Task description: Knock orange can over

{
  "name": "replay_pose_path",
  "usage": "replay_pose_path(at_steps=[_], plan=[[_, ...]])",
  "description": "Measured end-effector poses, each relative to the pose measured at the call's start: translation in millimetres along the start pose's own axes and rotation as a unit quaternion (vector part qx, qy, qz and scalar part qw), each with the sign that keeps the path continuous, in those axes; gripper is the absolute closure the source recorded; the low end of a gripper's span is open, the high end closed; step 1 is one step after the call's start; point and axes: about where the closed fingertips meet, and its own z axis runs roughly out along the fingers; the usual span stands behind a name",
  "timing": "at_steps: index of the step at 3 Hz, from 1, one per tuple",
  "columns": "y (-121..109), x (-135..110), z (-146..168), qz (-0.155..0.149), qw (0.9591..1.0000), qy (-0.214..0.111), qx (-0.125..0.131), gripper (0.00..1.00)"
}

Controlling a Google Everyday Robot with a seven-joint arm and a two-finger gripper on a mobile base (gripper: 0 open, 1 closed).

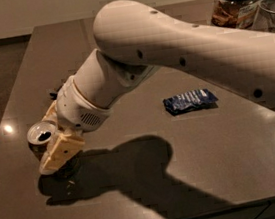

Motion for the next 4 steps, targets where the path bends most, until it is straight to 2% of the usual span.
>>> replay_pose_path(at_steps=[1, 2, 3, 4], plan=[[-2.6, 3.4, -11.5, 0.008, 1.0000, -0.004, 0.001, 0.62], [-12.3, 10.5, -32.5, 0.015, 0.9998, 0.001, 0.014, 0.85], [-28.8, 24.3, -66.7, 0.018, 0.9983, 0.029, 0.047, 1.00], [-42.6, 46.9, -112.2, 0.005, 0.9915, 0.078, 0.104, 1.00]])
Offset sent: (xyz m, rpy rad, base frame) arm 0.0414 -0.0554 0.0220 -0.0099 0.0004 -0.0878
